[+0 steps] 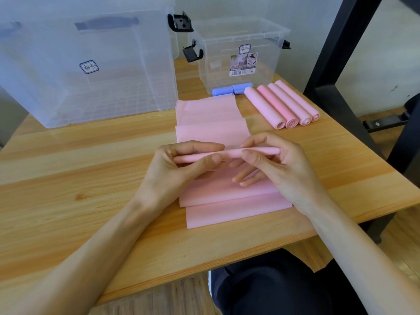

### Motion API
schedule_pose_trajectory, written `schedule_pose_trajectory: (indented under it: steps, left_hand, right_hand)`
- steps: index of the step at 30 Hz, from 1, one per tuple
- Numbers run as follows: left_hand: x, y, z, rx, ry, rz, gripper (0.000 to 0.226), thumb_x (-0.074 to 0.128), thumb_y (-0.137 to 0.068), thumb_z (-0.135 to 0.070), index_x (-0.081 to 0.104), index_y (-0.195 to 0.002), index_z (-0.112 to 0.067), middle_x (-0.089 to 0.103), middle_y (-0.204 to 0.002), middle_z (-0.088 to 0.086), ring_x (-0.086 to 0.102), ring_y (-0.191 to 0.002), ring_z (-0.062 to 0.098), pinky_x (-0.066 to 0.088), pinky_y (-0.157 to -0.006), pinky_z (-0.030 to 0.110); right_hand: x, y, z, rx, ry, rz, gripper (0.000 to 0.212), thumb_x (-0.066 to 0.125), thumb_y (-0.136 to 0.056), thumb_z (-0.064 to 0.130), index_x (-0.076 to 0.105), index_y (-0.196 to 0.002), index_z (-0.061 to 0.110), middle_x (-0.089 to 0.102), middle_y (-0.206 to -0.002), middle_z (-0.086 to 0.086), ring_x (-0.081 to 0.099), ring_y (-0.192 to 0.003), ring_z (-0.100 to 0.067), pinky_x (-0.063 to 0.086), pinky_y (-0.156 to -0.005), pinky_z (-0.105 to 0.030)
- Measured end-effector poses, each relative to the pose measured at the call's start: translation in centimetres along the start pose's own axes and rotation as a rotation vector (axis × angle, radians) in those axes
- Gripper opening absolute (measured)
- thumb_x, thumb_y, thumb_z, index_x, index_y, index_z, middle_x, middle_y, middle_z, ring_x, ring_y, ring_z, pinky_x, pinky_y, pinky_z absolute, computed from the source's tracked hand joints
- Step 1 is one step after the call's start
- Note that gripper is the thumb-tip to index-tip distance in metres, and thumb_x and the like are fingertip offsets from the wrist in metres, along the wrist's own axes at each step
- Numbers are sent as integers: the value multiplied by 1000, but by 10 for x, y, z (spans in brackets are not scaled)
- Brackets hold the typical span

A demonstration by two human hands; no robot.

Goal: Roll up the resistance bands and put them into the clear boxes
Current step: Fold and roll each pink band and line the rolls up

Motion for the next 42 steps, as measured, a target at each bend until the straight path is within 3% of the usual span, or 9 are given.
schedule_pose_trajectory:
  steps: [5, 11, 17, 22, 27, 31, 35, 39, 42]
  left_hand:
    - [-3, -2, 1, 0, 28, -76, 18, 77, -69, -24, 79, -87, -21, 77, -83, 6, 74, -81, 18, 60, -78, 26]
    - [-1, -1, 1, -41, 56, -97, 18, 79, -65, -25, 79, -83, -20, 77, -82, 7, 75, -76, 17, 59, -70, 22]
    - [-2, -2, 0, -85, 109, -25, 28, 72, -72, -27, 76, -98, -18, 78, -96, 3, 74, -91, 16, 57, -78, 20]
    - [-6, -2, 0, -101, 131, -54, 21, 76, -68, -23, 80, -88, -20, 77, -88, 9, 74, -83, 15, 58, -77, 20]
    - [-4, -1, 3, -102, 96, -70, 19, 78, -63, -26, 81, -82, -23, 77, -83, 9, 72, -77, 13, 58, -76, 20]
    - [-3, -1, 4, -77, 93, -84, 21, 78, -62, -29, 81, -82, -29, 78, -85, 5, 72, -81, 11, 58, -82, 21]
    - [-2, -1, 1, -77, 171, -94, 15, 75, -69, -22, 80, -83, -20, 78, -85, 5, 75, -80, 14, 56, -69, 18]
    - [-2, -1, 2, -94, 167, -117, 18, 74, -72, -23, 77, -89, -17, 77, -83, 4, 75, -77, 12, 55, -64, 17]
    - [-2, -1, 3, -86, 150, -93, 22, 77, -65, -27, 80, -87, -23, 78, -88, 4, 74, -83, 14, 57, -73, 20]
  right_hand:
    - [0, 0, 1, -4, -13, 30, 26, 51, -94, 21, 52, -103, -3, 74, -86, -17, 73, -68, -34, 61, -59, -38]
    - [-4, -1, 1, -37, -42, -78, 20, 65, -85, 11, 55, -101, 3, 74, -79, -15, 73, -64, -30, 61, -58, -32]
    - [-4, -1, -2, -38, -37, -75, 19, 48, -100, 14, 60, -102, -1, 73, -79, -18, 73, -70, -33, 62, -62, -36]
    - [-3, -1, -4, -24, -59, -32, 31, 35, -105, 16, 58, -114, -2, 73, -87, -21, 74, -78, -34, 61, -66, -36]
    - [-1, -1, -2, -40, -30, -57, 24, 56, -94, 13, 61, -114, 2, 75, -85, -15, 75, -77, -28, 61, -65, -30]
    - [-1, -1, -4, -33, -36, -36, 22, 46, -101, 12, 61, -113, 1, 75, -89, -17, 75, -79, -29, 61, -67, -32]
    - [-1, 0, -4, -14, -47, -11, 35, 34, -105, 19, 55, -127, 2, 75, -95, -17, 75, -83, -30, 61, -70, -33]
    - [1, 0, -2, -22, -40, -20, 43, 52, -94, 23, 52, -135, 9, 76, -93, -11, 75, -82, -28, 61, -70, -31]
    - [1, -1, -2, -25, -39, -31, 37, 56, -94, 13, 56, -130, 6, 76, -92, -11, 75, -81, -27, 60, -68, -29]
Point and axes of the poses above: each hand's wrist, its own y-axis away from the middle knuckle, its own x-axis out of the palm, z = x × y, the point moved 3 cm from there along -y, towards the middle knuckle
